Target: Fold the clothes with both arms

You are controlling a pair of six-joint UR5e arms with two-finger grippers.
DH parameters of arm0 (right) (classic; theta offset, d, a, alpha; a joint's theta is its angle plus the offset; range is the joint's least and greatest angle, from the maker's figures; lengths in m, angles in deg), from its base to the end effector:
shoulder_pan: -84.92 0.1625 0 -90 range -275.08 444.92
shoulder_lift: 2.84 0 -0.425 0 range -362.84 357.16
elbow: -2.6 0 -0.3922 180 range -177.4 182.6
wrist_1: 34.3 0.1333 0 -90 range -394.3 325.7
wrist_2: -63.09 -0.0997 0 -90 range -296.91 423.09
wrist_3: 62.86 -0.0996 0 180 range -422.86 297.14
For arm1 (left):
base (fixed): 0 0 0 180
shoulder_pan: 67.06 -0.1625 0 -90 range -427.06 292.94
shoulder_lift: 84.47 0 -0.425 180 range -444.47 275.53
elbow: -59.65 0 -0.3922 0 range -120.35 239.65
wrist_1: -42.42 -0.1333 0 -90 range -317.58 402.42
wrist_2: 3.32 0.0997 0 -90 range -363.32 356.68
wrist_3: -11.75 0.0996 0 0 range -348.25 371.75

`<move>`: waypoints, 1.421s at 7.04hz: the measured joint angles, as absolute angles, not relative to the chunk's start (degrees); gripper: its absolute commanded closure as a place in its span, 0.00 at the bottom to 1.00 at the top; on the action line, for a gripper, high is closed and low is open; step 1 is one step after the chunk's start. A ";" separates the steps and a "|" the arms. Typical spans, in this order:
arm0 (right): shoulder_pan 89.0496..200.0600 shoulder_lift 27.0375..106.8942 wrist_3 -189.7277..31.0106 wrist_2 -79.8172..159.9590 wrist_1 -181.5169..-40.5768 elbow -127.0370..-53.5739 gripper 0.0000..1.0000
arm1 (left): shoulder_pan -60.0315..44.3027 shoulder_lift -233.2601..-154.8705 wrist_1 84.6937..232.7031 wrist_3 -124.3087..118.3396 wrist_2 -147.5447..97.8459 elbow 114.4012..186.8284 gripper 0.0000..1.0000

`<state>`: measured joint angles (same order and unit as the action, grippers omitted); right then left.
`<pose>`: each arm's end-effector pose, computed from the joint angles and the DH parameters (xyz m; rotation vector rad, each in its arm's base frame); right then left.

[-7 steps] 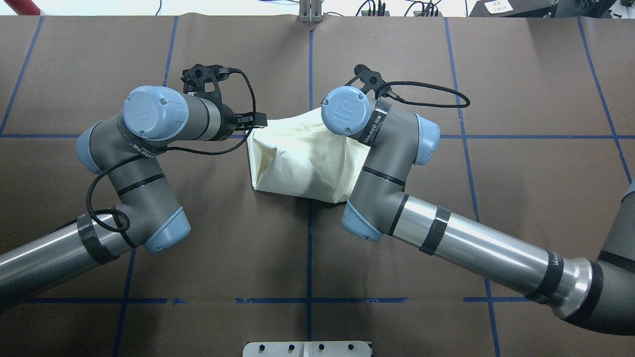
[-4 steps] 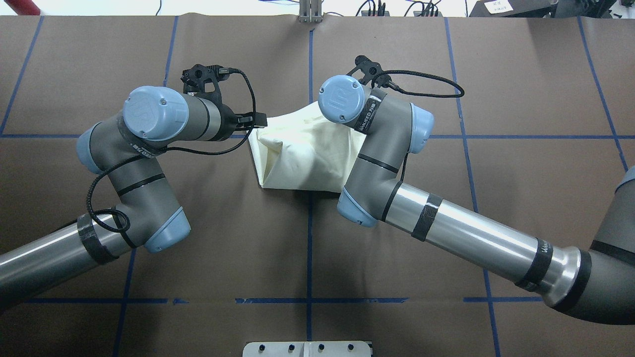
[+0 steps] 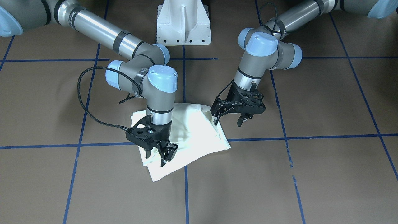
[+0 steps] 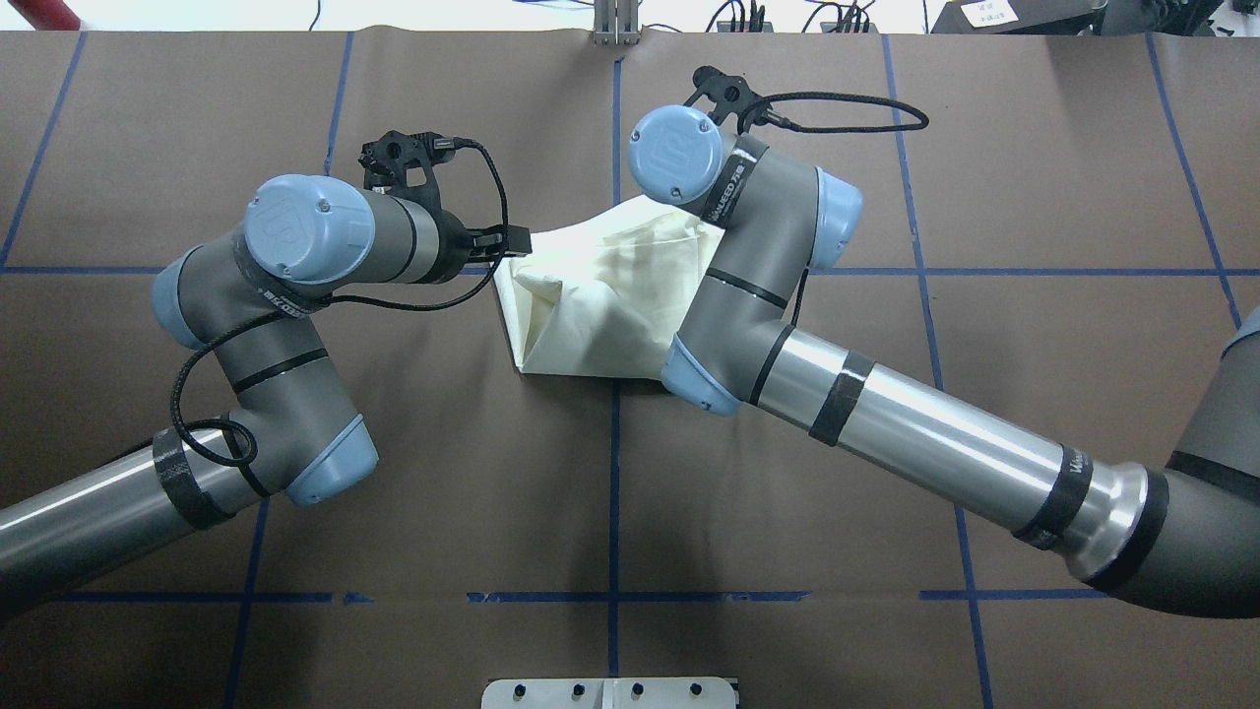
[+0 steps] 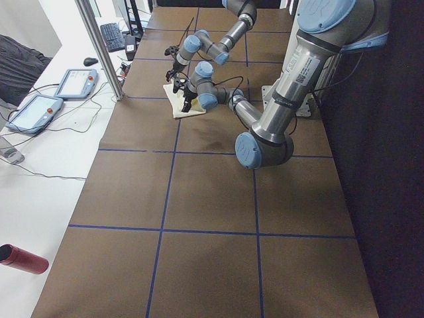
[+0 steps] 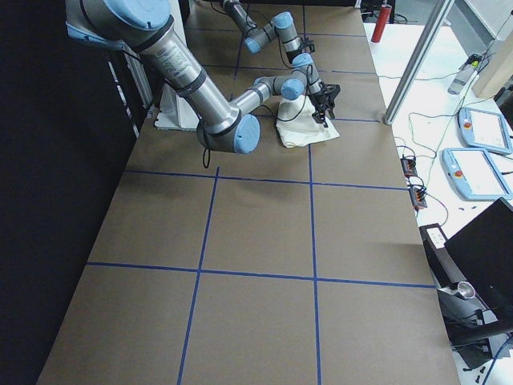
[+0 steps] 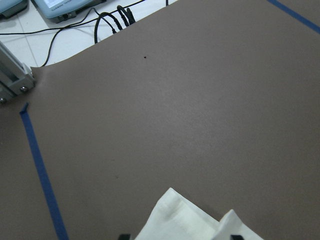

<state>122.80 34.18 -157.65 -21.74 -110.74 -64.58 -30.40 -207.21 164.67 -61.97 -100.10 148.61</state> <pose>-0.5591 -0.6152 0.2241 0.3068 -0.7240 0.7415 0.4859 -0.5132 0.2678 0.4033 1.0480 -0.2516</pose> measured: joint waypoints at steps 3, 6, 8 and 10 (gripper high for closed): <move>127.91 35.70 -146.03 -33.99 -110.92 -69.78 0.00 | -33.69 -207.24 165.87 -65.75 -99.90 150.62 0.00; 128.59 38.10 -144.23 -35.96 -110.80 -73.39 0.00 | -36.62 -204.36 180.84 -66.23 -99.56 150.35 0.00; 128.61 38.53 -144.22 -35.87 -110.73 -73.73 0.00 | -37.99 -203.32 187.48 -65.17 -98.03 149.20 0.00; 128.61 38.91 -144.24 -35.72 -110.53 -73.81 0.00 | -39.85 -203.65 191.43 -64.01 -93.07 146.55 0.00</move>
<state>128.61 38.91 -144.24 -35.72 -110.53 -73.81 -39.85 -203.65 191.43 -64.01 -93.07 146.55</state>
